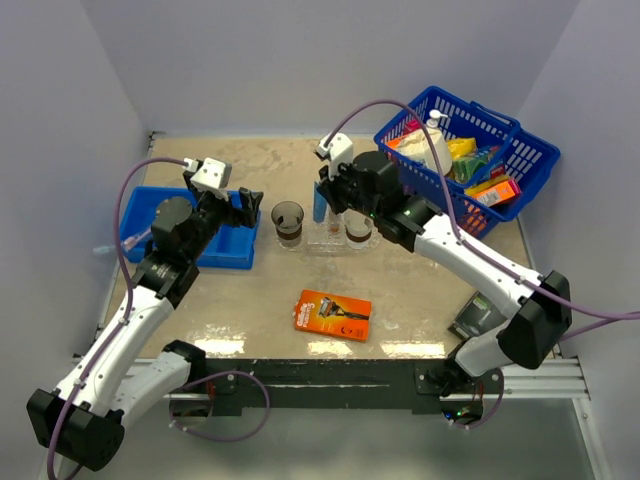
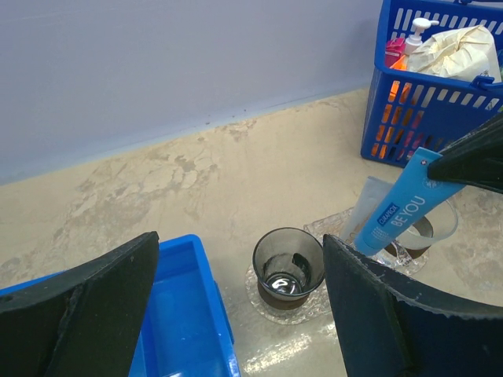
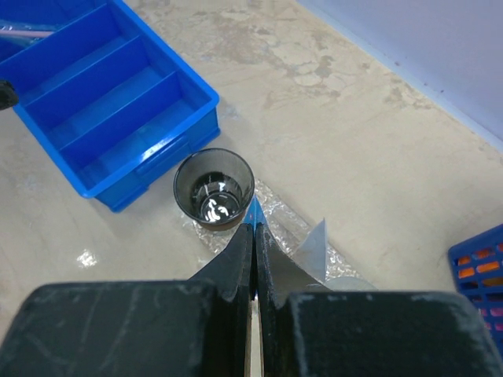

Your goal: Prepare toiletry sets of a toothbrush and toothpaste on the tray

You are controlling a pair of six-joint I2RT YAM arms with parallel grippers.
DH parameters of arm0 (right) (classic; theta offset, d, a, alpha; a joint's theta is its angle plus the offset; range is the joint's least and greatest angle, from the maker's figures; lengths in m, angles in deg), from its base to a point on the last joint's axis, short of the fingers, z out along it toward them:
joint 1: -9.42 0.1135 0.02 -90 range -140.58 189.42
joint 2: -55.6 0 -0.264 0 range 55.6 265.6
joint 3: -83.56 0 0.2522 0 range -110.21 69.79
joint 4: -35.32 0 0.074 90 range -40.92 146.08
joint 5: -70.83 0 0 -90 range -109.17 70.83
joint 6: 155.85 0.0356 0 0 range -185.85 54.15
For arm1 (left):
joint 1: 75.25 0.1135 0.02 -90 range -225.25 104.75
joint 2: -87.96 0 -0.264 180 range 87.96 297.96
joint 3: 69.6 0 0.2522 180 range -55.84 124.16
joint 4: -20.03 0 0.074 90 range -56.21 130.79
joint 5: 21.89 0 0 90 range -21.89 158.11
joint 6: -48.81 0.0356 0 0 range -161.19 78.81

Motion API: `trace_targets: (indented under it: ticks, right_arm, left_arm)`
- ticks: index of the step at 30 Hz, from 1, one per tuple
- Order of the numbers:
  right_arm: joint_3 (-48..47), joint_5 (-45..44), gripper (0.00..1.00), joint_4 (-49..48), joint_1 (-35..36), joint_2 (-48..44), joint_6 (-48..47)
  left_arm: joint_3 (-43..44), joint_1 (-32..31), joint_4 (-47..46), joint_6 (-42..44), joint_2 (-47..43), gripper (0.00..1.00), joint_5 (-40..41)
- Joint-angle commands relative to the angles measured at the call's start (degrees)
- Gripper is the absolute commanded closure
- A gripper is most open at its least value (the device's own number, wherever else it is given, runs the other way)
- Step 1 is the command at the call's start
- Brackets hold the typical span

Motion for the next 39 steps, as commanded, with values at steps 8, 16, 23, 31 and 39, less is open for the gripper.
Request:
trace_targets:
  ticks: [8, 16, 23, 31, 39]
  right_arm:
    - [-0.27, -5.00, 1.00, -8.67, 1.75, 1.09, -3.69]
    - [-0.18, -5.53, 1.00, -9.11, 1.75, 3.11, -3.96]
    - [0.96, -6.76, 1.00, -10.34, 1.75, 4.08, -4.22]
    - [2.72, -8.43, 1.00, -13.07, 1.75, 4.70, -4.22]
    - [3.34, -9.04, 1.00, -14.47, 1.84, 5.23, -4.22]
  left_arm:
    - [0.50, 0.41, -0.94, 0.74, -0.29, 0.11, 0.36]
    - [0.50, 0.41, -0.85, 0.92, -0.47, 0.11, 0.62]
    - [0.50, 0.41, -0.76, 1.09, -0.47, 0.11, 0.71]
    - [0.41, 0.41, -0.76, 1.36, -0.65, 0.11, 1.06]
    - [0.50, 0.41, -0.67, 1.44, -0.73, 0.11, 0.97]
